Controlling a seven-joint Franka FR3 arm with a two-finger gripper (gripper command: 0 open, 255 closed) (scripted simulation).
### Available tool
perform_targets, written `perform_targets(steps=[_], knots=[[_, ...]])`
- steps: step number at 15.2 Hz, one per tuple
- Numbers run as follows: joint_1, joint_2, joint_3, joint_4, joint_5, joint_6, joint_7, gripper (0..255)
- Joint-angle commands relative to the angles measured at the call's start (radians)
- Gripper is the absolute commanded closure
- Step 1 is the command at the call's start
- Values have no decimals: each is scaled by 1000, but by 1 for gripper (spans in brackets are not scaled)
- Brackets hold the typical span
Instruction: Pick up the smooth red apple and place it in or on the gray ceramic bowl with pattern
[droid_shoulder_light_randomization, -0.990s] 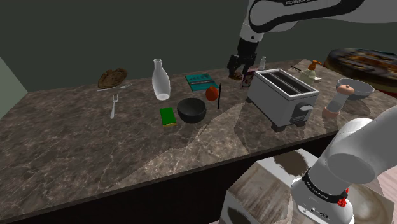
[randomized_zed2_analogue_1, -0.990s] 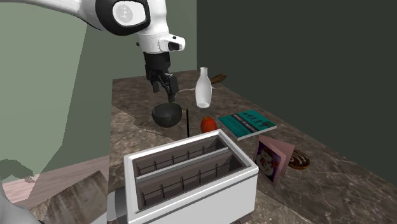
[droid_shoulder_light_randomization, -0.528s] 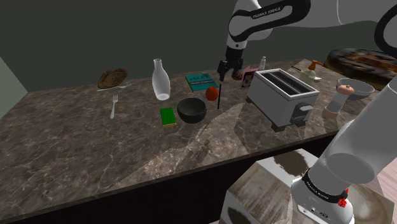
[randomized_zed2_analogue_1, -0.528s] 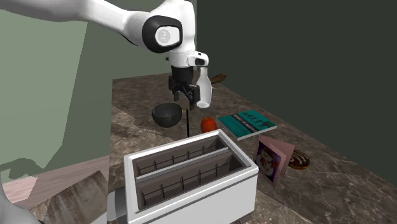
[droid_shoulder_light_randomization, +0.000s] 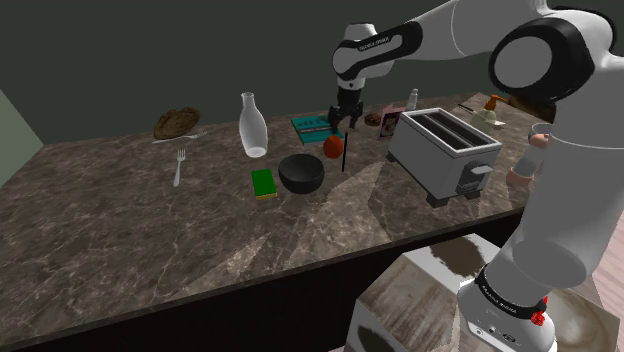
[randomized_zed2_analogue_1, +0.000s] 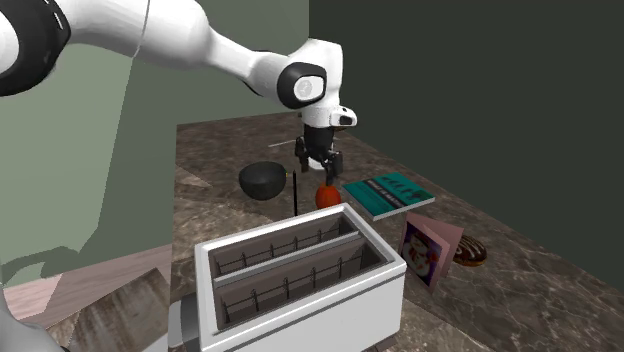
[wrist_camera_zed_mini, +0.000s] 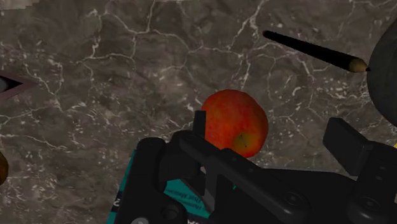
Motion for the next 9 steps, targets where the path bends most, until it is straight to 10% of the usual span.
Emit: perform_targets(steps=[1,9], knots=[[-7,86,1,79,7,-7,-10,0],[-11,167,6,92,17,53,-20,0]])
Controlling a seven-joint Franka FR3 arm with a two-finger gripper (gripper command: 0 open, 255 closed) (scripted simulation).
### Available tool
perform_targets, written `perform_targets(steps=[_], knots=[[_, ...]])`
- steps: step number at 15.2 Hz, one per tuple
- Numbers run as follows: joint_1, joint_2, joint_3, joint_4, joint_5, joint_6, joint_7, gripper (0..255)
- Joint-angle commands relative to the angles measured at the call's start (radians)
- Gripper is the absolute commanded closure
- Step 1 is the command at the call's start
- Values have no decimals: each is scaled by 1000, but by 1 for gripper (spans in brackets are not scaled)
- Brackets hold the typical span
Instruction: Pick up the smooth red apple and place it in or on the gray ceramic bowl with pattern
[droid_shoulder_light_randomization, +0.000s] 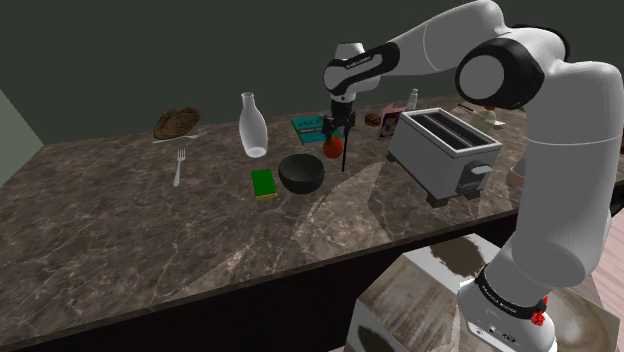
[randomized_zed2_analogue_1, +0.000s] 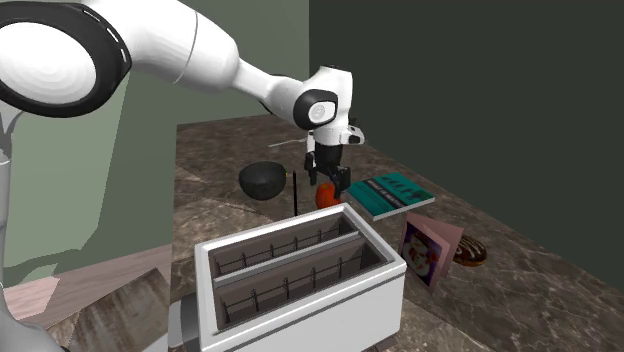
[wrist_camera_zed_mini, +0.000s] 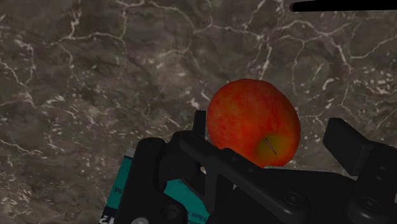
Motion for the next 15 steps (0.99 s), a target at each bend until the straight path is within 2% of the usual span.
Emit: perform_targets(steps=[1,9,10,15], knots=[[1,14,2,-14,3,29,-1,0],[1,14,2,-14,3,29,-1,0],[1,14,2,-14,3,29,-1,255],[2,13,2,-16,3,29,-1,255]])
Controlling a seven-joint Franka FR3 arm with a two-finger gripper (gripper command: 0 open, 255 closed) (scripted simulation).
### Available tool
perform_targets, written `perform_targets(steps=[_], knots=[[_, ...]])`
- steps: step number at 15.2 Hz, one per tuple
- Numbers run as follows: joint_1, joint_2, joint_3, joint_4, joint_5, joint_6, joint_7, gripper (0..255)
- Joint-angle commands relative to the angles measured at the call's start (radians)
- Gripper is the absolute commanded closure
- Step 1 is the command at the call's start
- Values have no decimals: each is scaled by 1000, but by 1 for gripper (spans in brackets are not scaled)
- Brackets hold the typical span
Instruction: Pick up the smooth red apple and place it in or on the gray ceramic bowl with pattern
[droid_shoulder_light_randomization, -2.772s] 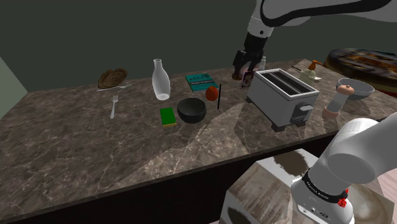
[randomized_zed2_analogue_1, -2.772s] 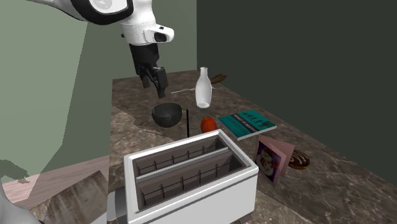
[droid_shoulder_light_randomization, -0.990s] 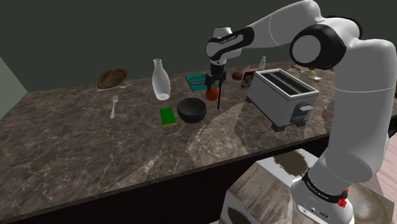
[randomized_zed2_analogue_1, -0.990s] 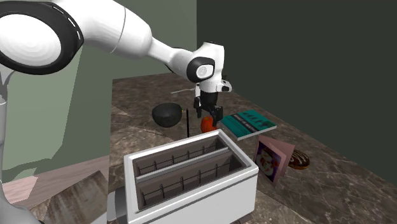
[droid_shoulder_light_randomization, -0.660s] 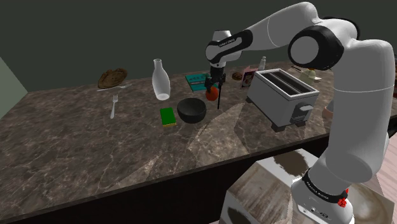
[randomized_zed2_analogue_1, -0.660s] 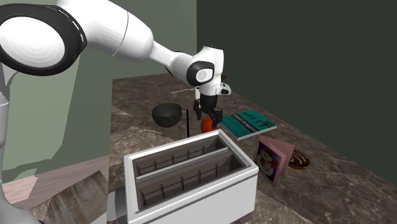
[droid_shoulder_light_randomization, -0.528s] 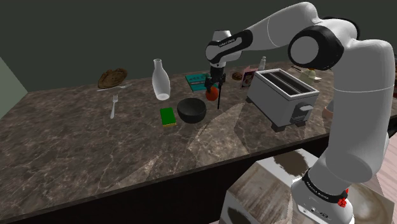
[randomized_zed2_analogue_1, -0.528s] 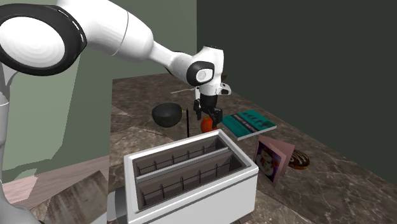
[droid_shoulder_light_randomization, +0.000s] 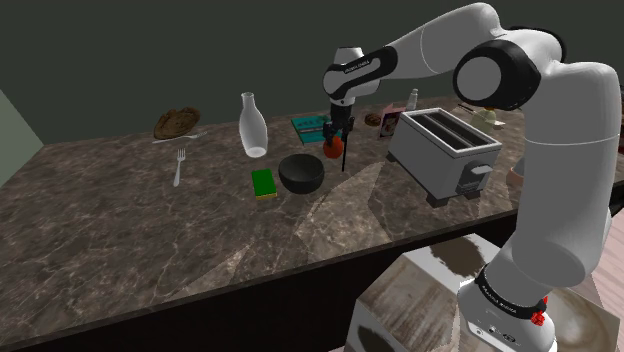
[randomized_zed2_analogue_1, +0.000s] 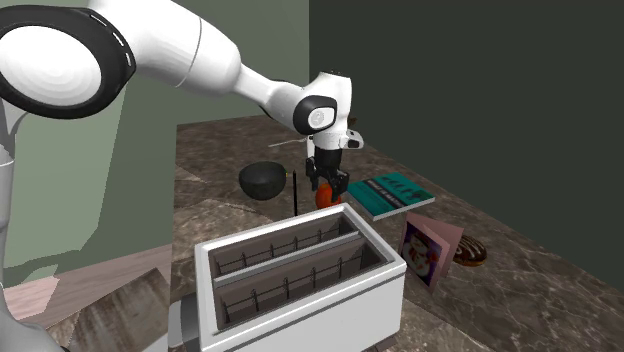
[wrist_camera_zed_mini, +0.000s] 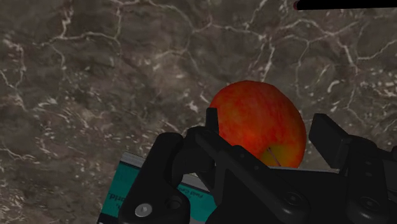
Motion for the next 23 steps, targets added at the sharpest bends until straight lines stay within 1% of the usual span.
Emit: perform_targets(steps=[1,4,15,23], knots=[[0,2,0,-1,0,0,0,255],[0,2,0,-1,0,0,0,255],[1,-46,-5,78,-12,-126,14,255],[-1,-66,-7,157,-18,-224,23,255]])
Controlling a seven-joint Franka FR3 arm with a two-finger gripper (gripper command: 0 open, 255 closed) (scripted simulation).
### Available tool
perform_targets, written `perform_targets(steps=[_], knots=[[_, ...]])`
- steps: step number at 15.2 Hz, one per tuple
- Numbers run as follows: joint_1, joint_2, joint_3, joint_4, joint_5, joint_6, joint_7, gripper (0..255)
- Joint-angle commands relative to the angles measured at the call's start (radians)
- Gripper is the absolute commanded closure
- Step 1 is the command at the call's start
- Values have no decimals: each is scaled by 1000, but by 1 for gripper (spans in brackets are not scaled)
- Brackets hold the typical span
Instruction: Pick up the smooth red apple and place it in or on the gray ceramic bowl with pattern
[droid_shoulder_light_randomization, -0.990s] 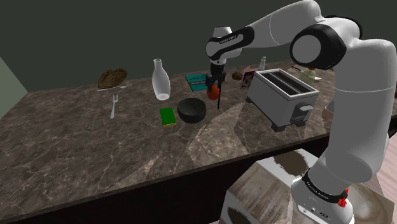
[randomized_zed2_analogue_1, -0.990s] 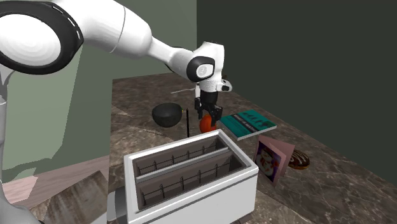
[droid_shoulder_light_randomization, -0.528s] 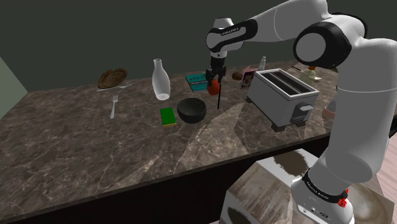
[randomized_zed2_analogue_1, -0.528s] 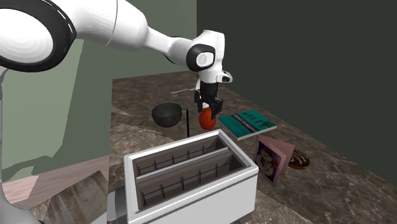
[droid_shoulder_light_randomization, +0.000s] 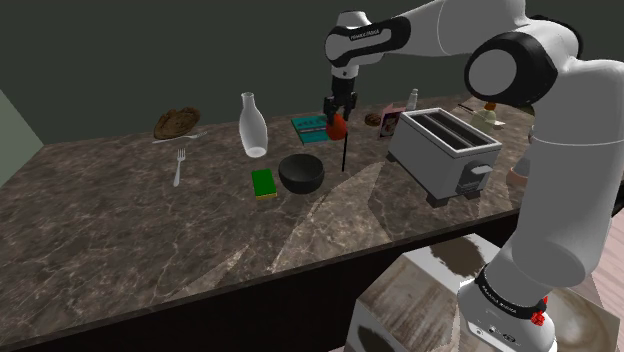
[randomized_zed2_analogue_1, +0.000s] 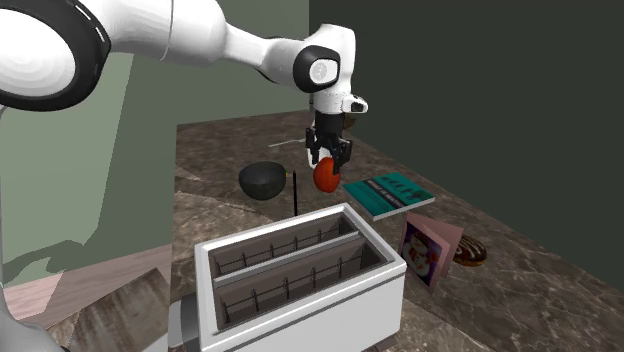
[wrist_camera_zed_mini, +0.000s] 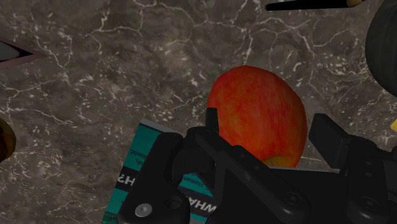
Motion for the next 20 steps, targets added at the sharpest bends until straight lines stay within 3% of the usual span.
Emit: perform_targets(steps=[1,14,20], knots=[[0,-7,0,19,-2,-26,3,255],[-6,-4,-2,191,-4,-195,15,255],[84,-117,35,56,-27,-163,136,255]])
